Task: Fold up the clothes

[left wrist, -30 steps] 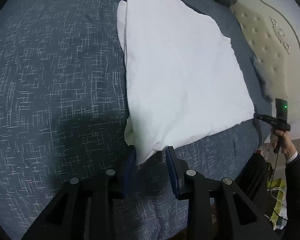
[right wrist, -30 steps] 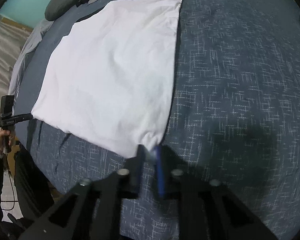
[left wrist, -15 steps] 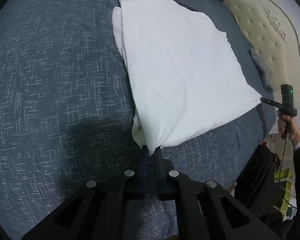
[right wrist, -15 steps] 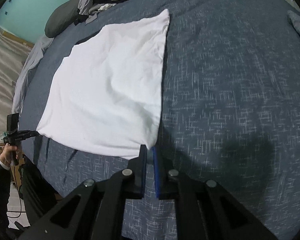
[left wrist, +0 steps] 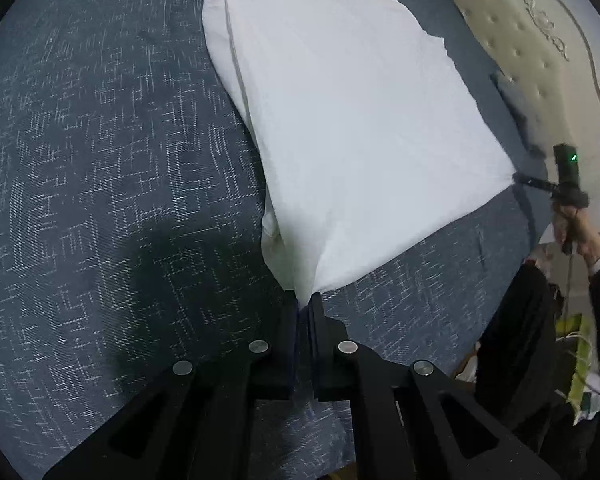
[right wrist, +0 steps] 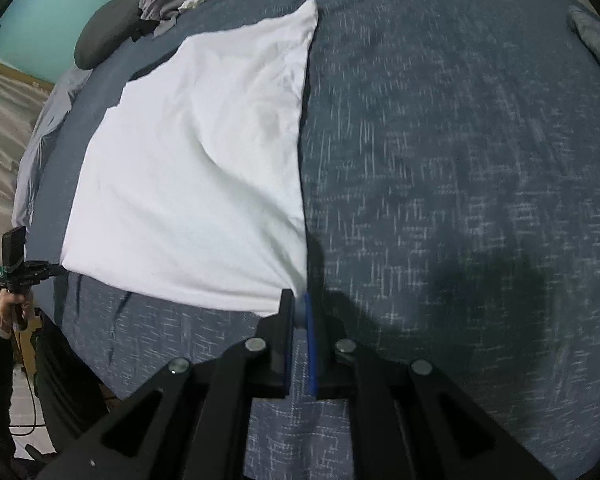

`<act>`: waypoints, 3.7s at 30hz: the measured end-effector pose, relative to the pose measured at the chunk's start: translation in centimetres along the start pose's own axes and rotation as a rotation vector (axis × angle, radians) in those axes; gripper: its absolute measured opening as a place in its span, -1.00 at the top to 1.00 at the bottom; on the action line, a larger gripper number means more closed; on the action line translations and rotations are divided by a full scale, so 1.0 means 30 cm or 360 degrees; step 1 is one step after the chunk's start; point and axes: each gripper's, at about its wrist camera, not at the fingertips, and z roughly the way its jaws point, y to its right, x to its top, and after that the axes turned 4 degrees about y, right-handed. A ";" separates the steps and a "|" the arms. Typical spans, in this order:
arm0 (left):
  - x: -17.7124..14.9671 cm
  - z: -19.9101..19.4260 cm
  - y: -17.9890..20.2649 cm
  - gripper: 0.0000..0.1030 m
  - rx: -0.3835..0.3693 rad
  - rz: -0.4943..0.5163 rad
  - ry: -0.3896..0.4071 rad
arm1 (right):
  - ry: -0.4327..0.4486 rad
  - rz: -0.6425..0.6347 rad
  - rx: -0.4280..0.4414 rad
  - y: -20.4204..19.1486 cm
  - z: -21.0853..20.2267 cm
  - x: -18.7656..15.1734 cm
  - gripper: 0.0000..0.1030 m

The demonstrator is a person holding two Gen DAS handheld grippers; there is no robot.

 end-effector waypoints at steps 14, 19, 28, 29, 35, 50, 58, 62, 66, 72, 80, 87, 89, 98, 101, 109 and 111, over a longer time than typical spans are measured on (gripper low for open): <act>0.154 -0.132 0.030 0.50 0.0047 -0.0094 0.0203 | 0.0080 -0.0067 0.0026 -0.009 0.007 -0.016 0.85; 0.196 -0.096 0.098 0.35 0.0130 -0.0070 0.0211 | 0.0083 -0.0065 0.0022 -0.003 -0.010 -0.018 0.79; 0.188 0.068 0.113 0.35 0.0200 -0.0057 0.0082 | 0.0223 -0.0075 0.0013 -0.038 -0.100 0.007 0.78; 0.186 0.076 0.111 0.35 0.0206 -0.0061 0.0078 | 0.0224 -0.0090 0.0029 -0.056 -0.099 0.016 0.78; 0.175 0.102 0.101 0.11 0.0236 -0.0065 0.0056 | 0.0124 -0.0231 0.0050 -0.134 -0.025 0.041 0.78; 0.140 0.118 0.075 -0.17 0.0244 -0.0053 0.0015 | -0.0084 -0.0261 -0.0084 -0.084 0.086 0.008 0.78; 0.142 0.084 0.053 -0.17 0.0268 -0.0058 0.0014 | -0.0096 -0.0244 -0.0129 -0.059 0.061 0.002 0.78; 0.152 0.037 0.041 -0.17 0.0277 -0.0071 0.0065 | -0.0090 -0.0262 -0.0246 -0.046 0.030 0.003 0.78; 0.188 -0.028 0.041 -0.17 0.0288 -0.0109 0.0194 | 0.0016 -0.0176 -0.0150 -0.022 -0.029 0.021 0.78; 0.256 -0.069 0.085 -0.17 0.0296 -0.0118 0.0331 | 0.0087 -0.0197 -0.0078 -0.067 -0.015 0.072 0.78; 0.352 -0.050 0.134 -0.28 0.0242 -0.0218 0.0524 | -0.0090 -0.0234 -0.0218 -0.096 0.086 0.048 0.78; 0.416 -0.001 0.160 -0.63 0.0262 -0.0242 0.0603 | 0.0055 -0.0217 -0.0212 -0.081 -0.019 0.077 0.78; 0.437 0.021 0.174 -0.67 0.0263 -0.0226 0.0614 | 0.0107 -0.0198 -0.0202 -0.085 -0.033 0.107 0.77; 0.515 0.087 0.186 -0.80 0.0316 -0.0213 0.0685 | 0.0246 -0.0070 -0.0205 -0.082 -0.011 0.330 0.47; 0.527 0.098 0.176 -0.82 0.0319 -0.0207 0.0705 | 0.0288 -0.0020 -0.0206 -0.060 0.036 0.437 0.32; 0.548 0.108 0.140 -0.85 0.0344 -0.0214 0.0766 | 0.0411 -0.0053 -0.0326 -0.073 0.124 0.671 0.07; 0.549 0.095 0.126 -0.88 0.0343 -0.0232 0.0799 | 0.0435 -0.0053 -0.0357 -0.067 0.153 0.725 0.03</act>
